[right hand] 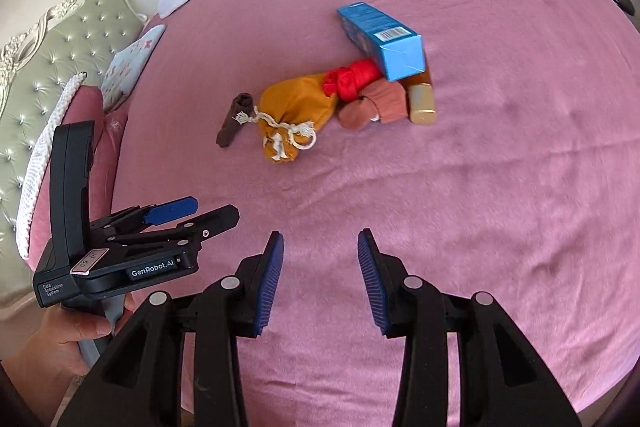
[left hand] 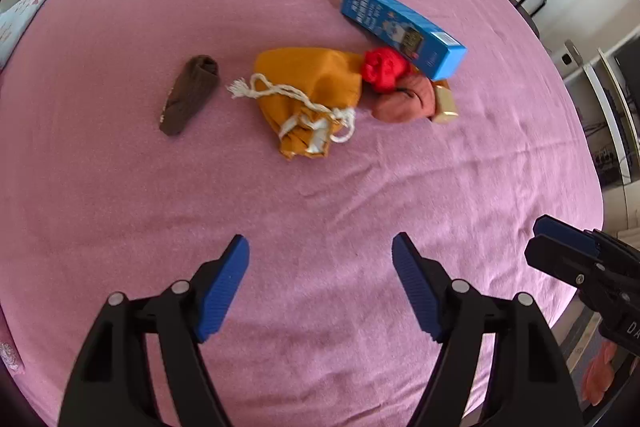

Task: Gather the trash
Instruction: 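Move both tools back over the remaining items on the bed, then grasp the brown sock with the left tool while the right tool grasps the mustard pouch, then carry the brown sock and mustard pouch over the yellow bin, then open both tools to drop the sock and pouch into the bin, then move both tools back to the items on the bed, then grasp the red cloth with the left tool while the right tool grasps the blue nasal spray box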

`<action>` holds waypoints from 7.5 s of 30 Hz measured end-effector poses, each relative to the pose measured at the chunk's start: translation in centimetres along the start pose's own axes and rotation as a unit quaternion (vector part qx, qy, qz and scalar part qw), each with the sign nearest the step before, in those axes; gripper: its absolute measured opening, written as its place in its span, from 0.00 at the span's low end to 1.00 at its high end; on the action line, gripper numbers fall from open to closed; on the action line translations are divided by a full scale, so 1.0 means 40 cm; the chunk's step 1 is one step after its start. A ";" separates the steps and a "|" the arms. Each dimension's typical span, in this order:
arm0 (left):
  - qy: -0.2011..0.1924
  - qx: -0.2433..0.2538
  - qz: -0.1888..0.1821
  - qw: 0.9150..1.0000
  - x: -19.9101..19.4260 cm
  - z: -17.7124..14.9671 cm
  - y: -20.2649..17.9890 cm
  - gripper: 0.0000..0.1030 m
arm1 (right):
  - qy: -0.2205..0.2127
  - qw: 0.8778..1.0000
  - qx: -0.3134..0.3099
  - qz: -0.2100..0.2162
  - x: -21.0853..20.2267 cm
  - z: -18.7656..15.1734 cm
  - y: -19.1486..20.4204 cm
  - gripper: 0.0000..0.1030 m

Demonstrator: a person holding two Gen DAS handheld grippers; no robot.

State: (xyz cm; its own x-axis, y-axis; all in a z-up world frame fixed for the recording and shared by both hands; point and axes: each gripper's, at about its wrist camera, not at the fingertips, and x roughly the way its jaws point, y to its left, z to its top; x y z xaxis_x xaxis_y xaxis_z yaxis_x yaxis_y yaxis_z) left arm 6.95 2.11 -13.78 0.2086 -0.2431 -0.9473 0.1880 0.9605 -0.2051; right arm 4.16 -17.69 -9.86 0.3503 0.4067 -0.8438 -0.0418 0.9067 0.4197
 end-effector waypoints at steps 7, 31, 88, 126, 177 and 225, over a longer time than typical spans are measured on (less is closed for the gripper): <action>-0.001 -0.037 0.010 0.999 0.065 0.094 0.103 0.74 | 0.028 0.999 -0.027 0.008 0.124 0.122 0.036 0.44; 0.034 -0.035 0.063 0.997 0.328 0.350 0.281 0.62 | 0.077 0.997 0.000 -0.001 0.378 0.255 0.042 0.67; 0.130 0.235 -0.127 0.955 0.021 -0.345 -0.622 0.11 | -0.063 0.967 0.237 -0.071 -0.350 -0.521 -0.383 0.34; 0.327 0.480 -0.121 0.805 0.353 -1.028 -1.416 0.69 | -0.047 0.821 0.554 -0.133 -0.582 -1.433 -0.887 0.53; 0.100 0.186 -0.065 0.975 0.049 -0.262 -0.494 0.75 | -0.034 0.971 0.219 -0.085 -0.313 -0.468 -0.321 0.54; 0.076 0.058 -0.040 0.995 0.301 0.382 -0.107 0.75 | 0.057 0.997 0.001 -0.058 0.284 0.443 -0.187 0.48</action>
State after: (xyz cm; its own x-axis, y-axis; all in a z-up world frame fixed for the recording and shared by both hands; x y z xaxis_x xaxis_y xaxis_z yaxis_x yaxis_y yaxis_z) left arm 23.31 -7.00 -20.55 0.0430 -0.2874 -0.9569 0.3094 0.9145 -0.2608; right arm 25.04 -21.83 -16.63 0.2435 0.3099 -0.9191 -0.0053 0.9480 0.3182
